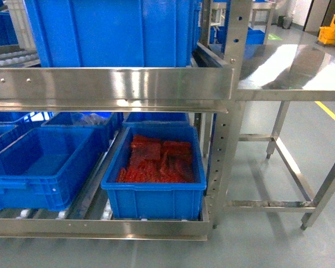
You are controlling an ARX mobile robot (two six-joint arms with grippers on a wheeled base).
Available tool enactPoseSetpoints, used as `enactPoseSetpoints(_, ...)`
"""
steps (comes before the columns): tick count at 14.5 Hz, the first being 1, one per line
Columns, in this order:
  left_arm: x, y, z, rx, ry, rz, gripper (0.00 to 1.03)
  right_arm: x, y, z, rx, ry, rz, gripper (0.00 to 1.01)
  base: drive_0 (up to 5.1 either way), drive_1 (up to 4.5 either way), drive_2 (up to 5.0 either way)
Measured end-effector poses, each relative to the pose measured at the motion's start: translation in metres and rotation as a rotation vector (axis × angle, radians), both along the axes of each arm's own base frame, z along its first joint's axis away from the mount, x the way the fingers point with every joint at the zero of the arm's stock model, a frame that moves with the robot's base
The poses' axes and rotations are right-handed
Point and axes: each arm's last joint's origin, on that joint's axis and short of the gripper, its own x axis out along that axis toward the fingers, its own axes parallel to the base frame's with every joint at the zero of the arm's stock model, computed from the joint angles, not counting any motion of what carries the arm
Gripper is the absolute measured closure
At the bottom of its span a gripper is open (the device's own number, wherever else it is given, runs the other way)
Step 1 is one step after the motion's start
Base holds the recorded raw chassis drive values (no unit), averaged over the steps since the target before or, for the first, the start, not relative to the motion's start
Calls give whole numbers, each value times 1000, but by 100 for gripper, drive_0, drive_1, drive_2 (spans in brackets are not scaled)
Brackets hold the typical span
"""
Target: Sort blue parts and orange caps into right shelf containers
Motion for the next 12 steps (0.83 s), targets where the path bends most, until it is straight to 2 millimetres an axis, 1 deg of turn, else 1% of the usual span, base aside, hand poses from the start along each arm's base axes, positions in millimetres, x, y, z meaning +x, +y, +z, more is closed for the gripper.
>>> enactPoseSetpoints(6, 0, 0, 0, 0, 2, 1, 60, 0, 0, 0, 0, -1, 0, 56, -484, 98, 362)
enactPoseSetpoints(12, 0, 0, 0, 0, 2, 1, 60, 0, 0, 0, 0, -2, 0, 56, -499, 237, 237)
